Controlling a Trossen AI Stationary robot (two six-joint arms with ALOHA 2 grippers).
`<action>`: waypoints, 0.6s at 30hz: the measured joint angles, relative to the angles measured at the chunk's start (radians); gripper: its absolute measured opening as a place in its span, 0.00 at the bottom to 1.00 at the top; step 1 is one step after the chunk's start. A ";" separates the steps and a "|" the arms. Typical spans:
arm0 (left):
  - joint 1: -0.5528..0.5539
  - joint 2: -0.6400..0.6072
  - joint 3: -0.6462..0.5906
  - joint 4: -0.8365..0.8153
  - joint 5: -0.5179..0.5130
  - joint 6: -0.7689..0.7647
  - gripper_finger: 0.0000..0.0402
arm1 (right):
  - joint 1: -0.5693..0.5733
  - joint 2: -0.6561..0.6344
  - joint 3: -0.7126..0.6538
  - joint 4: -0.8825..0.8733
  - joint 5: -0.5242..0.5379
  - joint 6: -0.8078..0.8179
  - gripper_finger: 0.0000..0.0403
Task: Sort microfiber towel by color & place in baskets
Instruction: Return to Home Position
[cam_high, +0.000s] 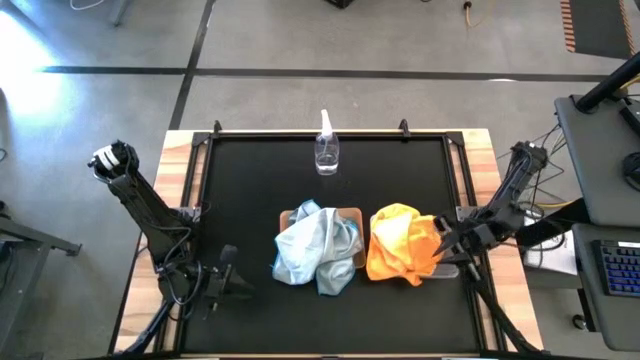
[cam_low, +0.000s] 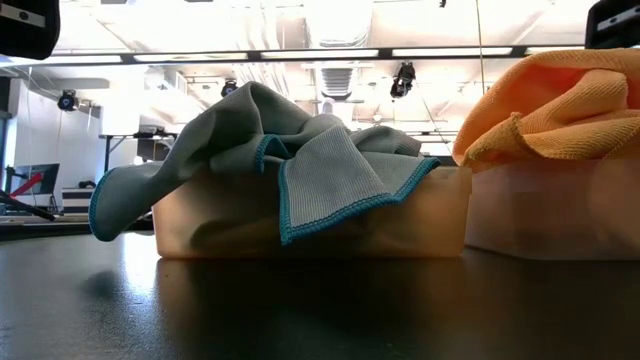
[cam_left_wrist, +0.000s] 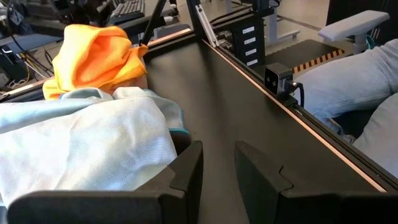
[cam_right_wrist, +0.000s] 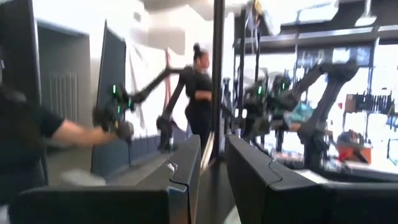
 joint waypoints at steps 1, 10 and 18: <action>0.000 0.000 0.000 0.000 0.000 0.000 0.19 | 0.000 -0.016 0.000 0.000 0.000 -0.007 0.17; 0.000 0.000 0.000 -0.001 0.000 0.000 0.19 | 0.000 -0.139 0.016 -0.183 0.004 -0.007 0.17; 0.000 0.000 -0.001 -0.017 0.000 0.000 0.19 | 0.000 -0.195 0.138 -0.666 0.113 0.268 0.17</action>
